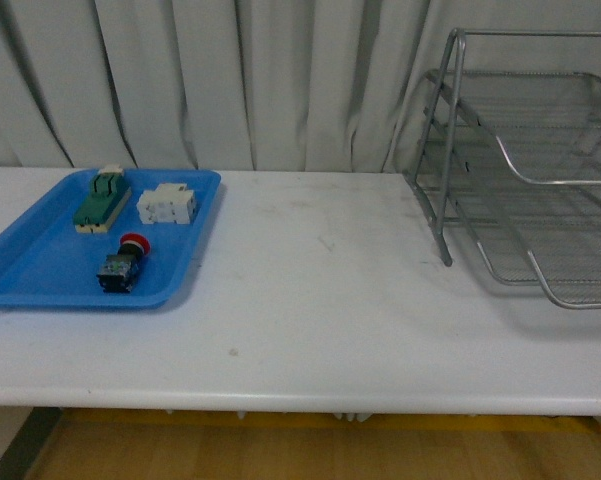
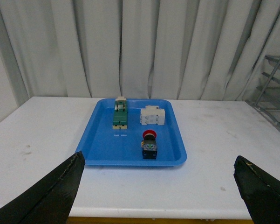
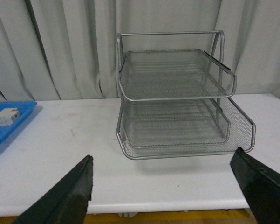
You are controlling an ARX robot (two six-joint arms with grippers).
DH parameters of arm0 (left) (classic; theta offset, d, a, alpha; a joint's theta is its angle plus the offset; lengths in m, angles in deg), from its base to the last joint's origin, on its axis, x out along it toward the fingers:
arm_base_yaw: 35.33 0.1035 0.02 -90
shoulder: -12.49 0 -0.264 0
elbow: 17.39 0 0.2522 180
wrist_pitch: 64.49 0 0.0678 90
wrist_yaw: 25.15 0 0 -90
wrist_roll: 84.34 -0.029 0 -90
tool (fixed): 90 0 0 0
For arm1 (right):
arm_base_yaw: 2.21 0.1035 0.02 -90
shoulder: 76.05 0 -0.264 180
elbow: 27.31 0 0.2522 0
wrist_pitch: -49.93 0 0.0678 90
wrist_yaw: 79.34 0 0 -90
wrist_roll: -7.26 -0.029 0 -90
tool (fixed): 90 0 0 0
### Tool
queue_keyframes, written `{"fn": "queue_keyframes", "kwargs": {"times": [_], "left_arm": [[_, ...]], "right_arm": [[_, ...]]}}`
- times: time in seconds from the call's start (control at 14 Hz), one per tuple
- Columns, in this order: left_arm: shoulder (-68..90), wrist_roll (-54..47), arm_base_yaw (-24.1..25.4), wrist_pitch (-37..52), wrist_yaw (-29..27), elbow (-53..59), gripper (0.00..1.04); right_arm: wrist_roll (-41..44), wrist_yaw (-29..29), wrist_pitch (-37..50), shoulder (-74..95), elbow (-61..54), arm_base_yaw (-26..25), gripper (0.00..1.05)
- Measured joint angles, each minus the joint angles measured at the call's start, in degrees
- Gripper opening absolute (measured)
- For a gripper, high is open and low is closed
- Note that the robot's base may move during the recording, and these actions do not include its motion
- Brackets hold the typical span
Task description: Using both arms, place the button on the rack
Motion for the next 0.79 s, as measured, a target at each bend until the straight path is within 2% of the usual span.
{"fn": "queue_keyframes", "kwargs": {"times": [0.07,0.21,0.29,0.36,0.43,0.5,0.57,0.79], "left_arm": [[0.0,0.0,0.0,0.0,0.0,0.0,0.98],[0.0,0.0,0.0,0.0,0.0,0.0,0.98],[0.8,1.0,0.2,-4.5,0.9,-1.2,0.98],[7.4,6.0,-1.5,-14.5,1.7,-6.0,0.98],[13.3,10.8,-4.6,-19.1,0.9,-10.5,0.98],[16.3,14.2,-6.5,-15.9,2.7,-12.5,0.98],[21.1,15.7,-6.2,-9.0,2.8,-15.1,0.98],[46.7,15.8,-5.7,11.2,5.7,-21.1,0.98]], "right_arm": [[0.0,0.0,0.0,0.0,0.0,0.0,0.99],[0.0,0.0,0.0,0.0,0.0,0.0,0.98],[0.0,0.0,0.0,0.0,0.0,0.0,0.98],[0.0,0.0,0.1,0.0,0.0,0.0,0.98],[0.0,0.0,0.0,0.0,0.0,0.0,0.98],[0.0,0.0,0.0,0.0,0.0,0.0,0.98],[0.0,0.0,0.0,0.0,0.0,0.0,0.98],[0.0,0.0,0.0,0.0,0.0,0.0,0.98]]}}
